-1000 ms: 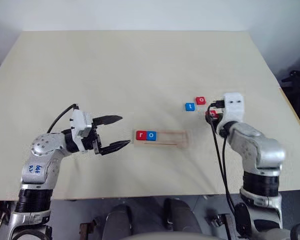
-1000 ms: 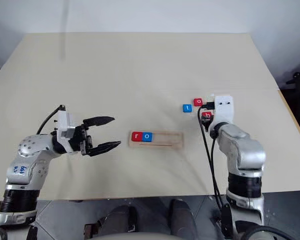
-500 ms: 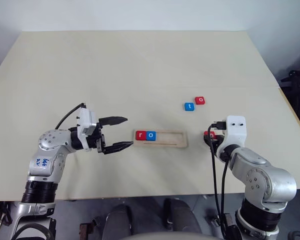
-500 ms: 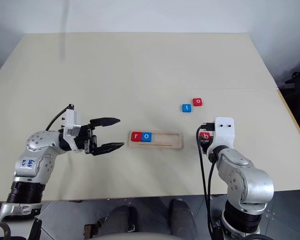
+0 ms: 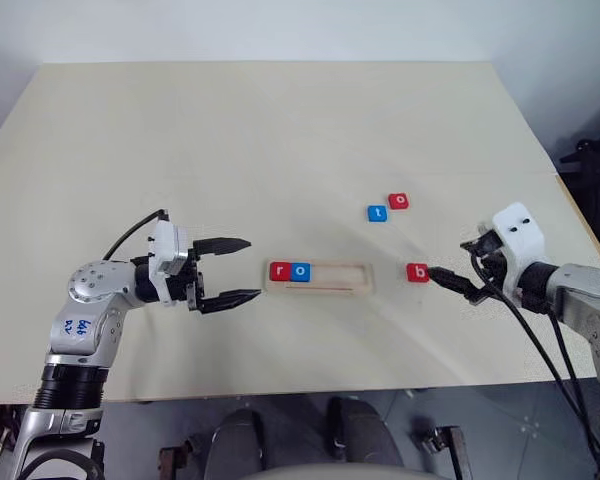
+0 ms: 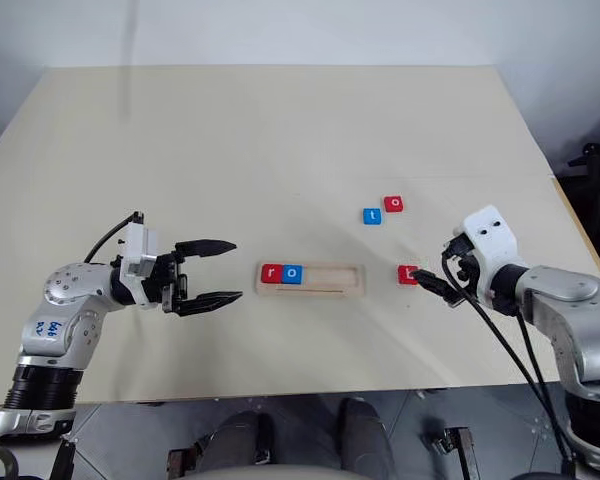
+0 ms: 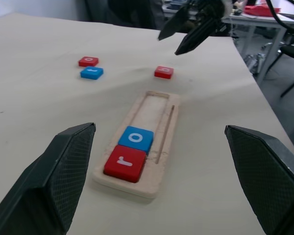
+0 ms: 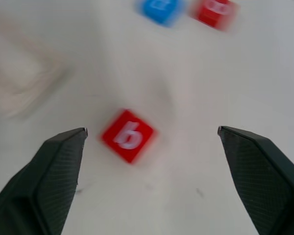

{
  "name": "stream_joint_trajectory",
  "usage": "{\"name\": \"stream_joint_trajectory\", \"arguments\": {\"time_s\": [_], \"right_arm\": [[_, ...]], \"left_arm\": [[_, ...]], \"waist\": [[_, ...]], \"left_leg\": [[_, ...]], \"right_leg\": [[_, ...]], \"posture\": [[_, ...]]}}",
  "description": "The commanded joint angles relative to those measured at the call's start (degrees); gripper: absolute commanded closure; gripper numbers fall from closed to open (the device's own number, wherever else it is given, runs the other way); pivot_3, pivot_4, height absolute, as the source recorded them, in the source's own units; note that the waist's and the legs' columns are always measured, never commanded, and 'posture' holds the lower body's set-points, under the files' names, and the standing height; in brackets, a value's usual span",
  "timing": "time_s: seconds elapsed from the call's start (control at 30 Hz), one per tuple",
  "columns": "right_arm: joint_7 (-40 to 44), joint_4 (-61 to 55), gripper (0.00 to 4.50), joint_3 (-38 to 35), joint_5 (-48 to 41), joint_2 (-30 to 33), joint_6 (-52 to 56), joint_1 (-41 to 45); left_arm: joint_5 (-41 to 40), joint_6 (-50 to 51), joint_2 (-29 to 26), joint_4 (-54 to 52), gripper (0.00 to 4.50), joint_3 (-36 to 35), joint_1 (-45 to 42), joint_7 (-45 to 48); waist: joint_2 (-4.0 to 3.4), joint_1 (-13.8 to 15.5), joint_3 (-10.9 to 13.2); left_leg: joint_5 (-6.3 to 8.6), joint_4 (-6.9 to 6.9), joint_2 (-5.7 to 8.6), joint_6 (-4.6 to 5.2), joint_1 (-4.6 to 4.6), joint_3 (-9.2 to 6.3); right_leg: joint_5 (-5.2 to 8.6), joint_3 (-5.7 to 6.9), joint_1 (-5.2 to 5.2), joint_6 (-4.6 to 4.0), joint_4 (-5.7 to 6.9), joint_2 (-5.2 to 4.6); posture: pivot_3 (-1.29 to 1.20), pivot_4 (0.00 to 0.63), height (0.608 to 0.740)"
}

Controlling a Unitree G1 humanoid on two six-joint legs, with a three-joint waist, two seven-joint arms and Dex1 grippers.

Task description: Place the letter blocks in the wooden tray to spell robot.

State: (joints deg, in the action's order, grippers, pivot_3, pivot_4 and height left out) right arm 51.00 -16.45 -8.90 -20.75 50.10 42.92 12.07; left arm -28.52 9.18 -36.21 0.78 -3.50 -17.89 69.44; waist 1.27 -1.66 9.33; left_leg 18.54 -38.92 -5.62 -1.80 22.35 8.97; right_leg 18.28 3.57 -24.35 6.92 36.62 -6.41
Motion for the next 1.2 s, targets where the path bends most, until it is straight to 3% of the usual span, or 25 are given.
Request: {"name": "stream_joint_trajectory", "arguments": {"time_s": [0.03,0.17,0.4,0.5,0.67,0.77,1.0,1.2], "right_arm": [[11.9,9.4,0.03,4.0,2.9,3.1,-17.2,2.0],[20.6,23.6,0.03,10.3,6.0,3.0,-25.9,10.3],[26.8,40.3,0.03,17.5,12.2,-0.3,-35.9,21.2],[27.7,43.2,0.59,18.6,13.5,-1.2,-36.7,22.7],[29.7,44.3,2.15,18.4,13.5,-1.4,-37.5,22.4],[30.4,43.3,3.04,18.1,12.9,-1.6,-38.2,21.9],[27.1,26.1,3.04,17.6,7.6,-6.3,-23.3,23.4],[21.8,13.5,3.04,22.1,7.2,-11.5,-10.0,25.2]], "left_arm": [[0.3,-1.8,-0.4,-1.0,0.0,0.1,-0.5,1.6],[1.1,-3.2,0.9,-1.2,0.0,1.5,-1.4,2.1],[1.2,-2.7,1.4,-2.1,0.0,2.5,-2.6,1.6],[0.4,-2.3,1.5,-2.8,0.0,1.9,-2.3,1.2],[-2.0,-2.6,2.6,-5.0,0.0,-0.1,-1.0,0.2],[-2.2,-2.1,2.8,-5.7,0.0,-0.5,-0.3,-0.6],[-1.4,-1.9,1.4,-6.2,0.0,-3.9,5.1,-4.3],[-1.1,-2.1,0.9,-7.0,0.0,-5.6,9.0,-5.9]], "waist": [[-0.03,0.1,0.0],[-0.05,0.1,0.1],[-0.12,0.1,0.1],[-0.12,0.1,0.1],[-0.12,0.2,0.1],[-0.12,0.2,0.1],[-0.24,-0.3,0.2],[-0.26,0.5,0.2]], "left_leg": [[0.0,-0.02,0.01,0.0,-0.01,0.03],[-0.01,-0.16,-0.01,-0.02,-0.02,0.07],[-0.02,-0.18,-0.03,-0.04,-0.02,0.12],[-0.03,-0.22,-0.03,-0.04,-0.02,0.16],[-0.03,-0.24,-0.04,-0.05,-0.04,0.16],[-0.03,-0.25,-0.03,-0.05,-0.04,0.16],[-0.04,-0.24,-0.07,-0.07,-0.09,0.17],[-0.01,-0.24,-0.04,-0.11,-0.04,0.12]], "right_leg": [[-0.02,-0.01,0.0,0.03,-0.01,-0.01],[-0.04,-0.03,0.01,0.06,0.03,-0.02],[-0.04,-0.03,0.0,0.07,0.04,-0.03],[-0.05,-0.04,0.0,0.08,0.08,-0.05],[-0.05,-0.04,0.0,0.08,0.16,-0.06],[-0.05,-0.04,0.0,0.08,0.16,-0.08],[-0.02,-0.12,-0.13,0.02,0.33,-0.04],[0.0,-0.09,-0.15,-0.02,0.34,-0.09]], "posture": [[0.0,0.15,0.74],[0.0,0.15,0.74],[0.0,0.15,0.74],[0.0,0.15,0.74],[0.0,0.15,0.74],[0.0,0.15,0.74],[0.0,0.15,0.74],[0.0,0.15,0.74]]}}
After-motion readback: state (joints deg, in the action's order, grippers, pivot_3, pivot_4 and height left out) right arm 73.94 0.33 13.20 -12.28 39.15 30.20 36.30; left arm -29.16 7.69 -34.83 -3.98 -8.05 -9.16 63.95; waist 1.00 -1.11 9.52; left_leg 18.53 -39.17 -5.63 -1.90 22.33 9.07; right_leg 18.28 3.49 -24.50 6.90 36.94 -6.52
